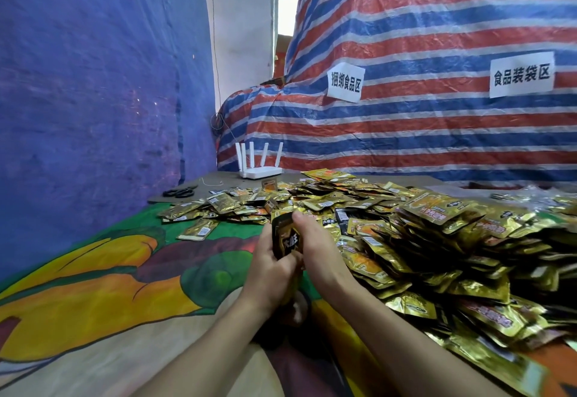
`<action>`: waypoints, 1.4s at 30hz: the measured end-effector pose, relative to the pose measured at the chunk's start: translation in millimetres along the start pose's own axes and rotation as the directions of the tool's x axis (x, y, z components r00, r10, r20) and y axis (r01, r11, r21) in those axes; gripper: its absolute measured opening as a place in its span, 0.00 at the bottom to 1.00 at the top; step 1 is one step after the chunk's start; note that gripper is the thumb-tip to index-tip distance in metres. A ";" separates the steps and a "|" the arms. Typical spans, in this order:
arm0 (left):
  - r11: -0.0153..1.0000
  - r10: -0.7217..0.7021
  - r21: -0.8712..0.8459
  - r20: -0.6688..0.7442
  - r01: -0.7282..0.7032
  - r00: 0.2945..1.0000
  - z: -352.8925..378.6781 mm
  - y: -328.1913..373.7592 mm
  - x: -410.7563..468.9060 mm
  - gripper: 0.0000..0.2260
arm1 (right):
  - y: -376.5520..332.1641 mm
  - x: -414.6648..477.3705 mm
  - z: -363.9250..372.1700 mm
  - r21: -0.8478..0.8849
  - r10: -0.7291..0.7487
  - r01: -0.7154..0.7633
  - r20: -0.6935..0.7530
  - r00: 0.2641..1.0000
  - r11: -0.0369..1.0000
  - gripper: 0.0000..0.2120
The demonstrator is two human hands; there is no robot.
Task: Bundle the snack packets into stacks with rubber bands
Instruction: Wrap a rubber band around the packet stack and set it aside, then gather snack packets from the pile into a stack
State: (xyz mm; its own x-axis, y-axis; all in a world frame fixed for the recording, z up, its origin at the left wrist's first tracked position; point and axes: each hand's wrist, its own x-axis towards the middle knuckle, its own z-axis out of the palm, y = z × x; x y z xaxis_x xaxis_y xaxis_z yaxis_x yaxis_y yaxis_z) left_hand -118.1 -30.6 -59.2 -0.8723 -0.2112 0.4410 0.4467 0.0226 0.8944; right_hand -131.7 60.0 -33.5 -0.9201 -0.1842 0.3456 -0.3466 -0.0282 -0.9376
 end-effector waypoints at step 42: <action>0.990 0.141 -0.050 0.240 -0.133 0.961 78.9 18.5 -58.0 0.16 | -76.6 -173.3 -353.3 -0.835 0.215 -0.457 -0.529 0.821 -0.308 0.09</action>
State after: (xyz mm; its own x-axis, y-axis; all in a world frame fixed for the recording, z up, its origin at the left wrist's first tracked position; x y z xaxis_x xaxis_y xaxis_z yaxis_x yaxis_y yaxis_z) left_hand -74.9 59.2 -62.4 -0.8228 0.0349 0.5673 0.5677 0.0020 0.8232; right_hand -10.2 441.1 -8.2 -0.9266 0.3621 0.1019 0.3746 0.9127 0.1630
